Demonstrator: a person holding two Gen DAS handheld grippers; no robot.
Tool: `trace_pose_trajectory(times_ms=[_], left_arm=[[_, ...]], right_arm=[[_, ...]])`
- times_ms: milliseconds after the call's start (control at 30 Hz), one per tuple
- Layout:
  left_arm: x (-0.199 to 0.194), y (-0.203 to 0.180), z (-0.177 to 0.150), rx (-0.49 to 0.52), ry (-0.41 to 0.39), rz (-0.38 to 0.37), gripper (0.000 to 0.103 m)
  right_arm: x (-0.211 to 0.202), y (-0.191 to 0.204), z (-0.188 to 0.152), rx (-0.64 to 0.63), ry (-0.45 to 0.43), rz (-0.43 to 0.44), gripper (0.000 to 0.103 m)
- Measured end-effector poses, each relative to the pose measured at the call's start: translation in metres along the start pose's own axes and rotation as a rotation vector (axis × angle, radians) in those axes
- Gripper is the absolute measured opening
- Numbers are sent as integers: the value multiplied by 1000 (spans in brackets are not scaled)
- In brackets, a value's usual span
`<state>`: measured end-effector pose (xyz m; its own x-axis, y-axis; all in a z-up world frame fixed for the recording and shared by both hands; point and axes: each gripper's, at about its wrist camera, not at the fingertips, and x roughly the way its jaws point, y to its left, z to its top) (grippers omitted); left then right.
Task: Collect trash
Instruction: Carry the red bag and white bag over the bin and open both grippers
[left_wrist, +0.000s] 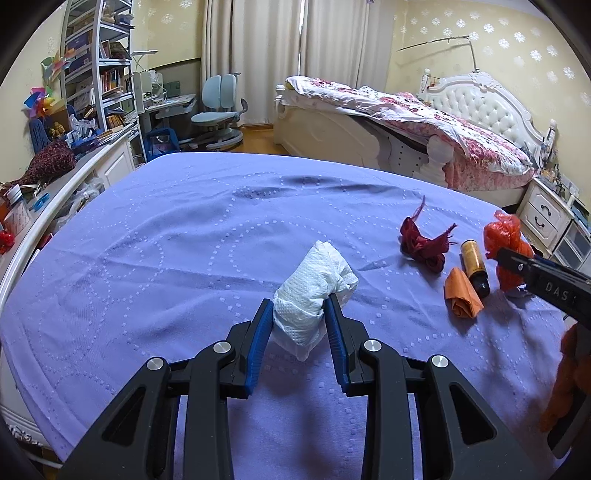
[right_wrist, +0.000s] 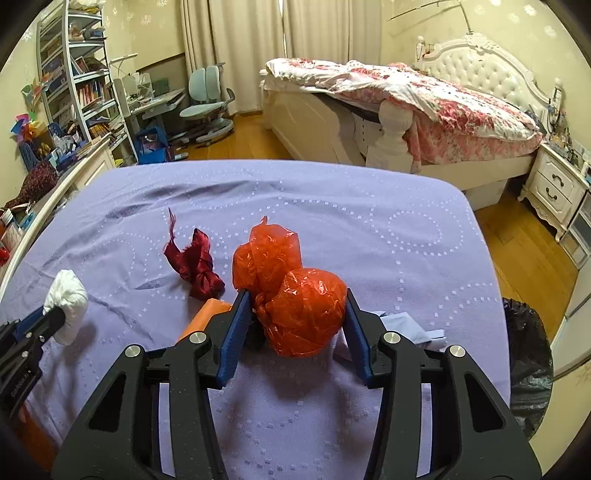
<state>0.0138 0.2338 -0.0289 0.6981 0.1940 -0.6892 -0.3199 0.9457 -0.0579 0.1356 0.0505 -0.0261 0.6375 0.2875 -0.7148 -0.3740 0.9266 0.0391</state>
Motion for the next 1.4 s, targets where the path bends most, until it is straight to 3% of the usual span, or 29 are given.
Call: trace_pose_trajectory(times_ms=[300,667,1067,1400], left_arm=[[-16,-19,-3,24,-20,-43,32],[-31,-57,-13,82,-26,-104,32],[-46,-97,-25,146,-38,-166,32],[-62,-158,-29,246,-63,-261,32]], right_arm=[[-40,-19,-5,48,-72,1,47],[-69,-51,-34,132,-68,-14,47],[-91,-81,-68,186,-64,-89,47],[-107,-131,-89,268,-75,-172,47]])
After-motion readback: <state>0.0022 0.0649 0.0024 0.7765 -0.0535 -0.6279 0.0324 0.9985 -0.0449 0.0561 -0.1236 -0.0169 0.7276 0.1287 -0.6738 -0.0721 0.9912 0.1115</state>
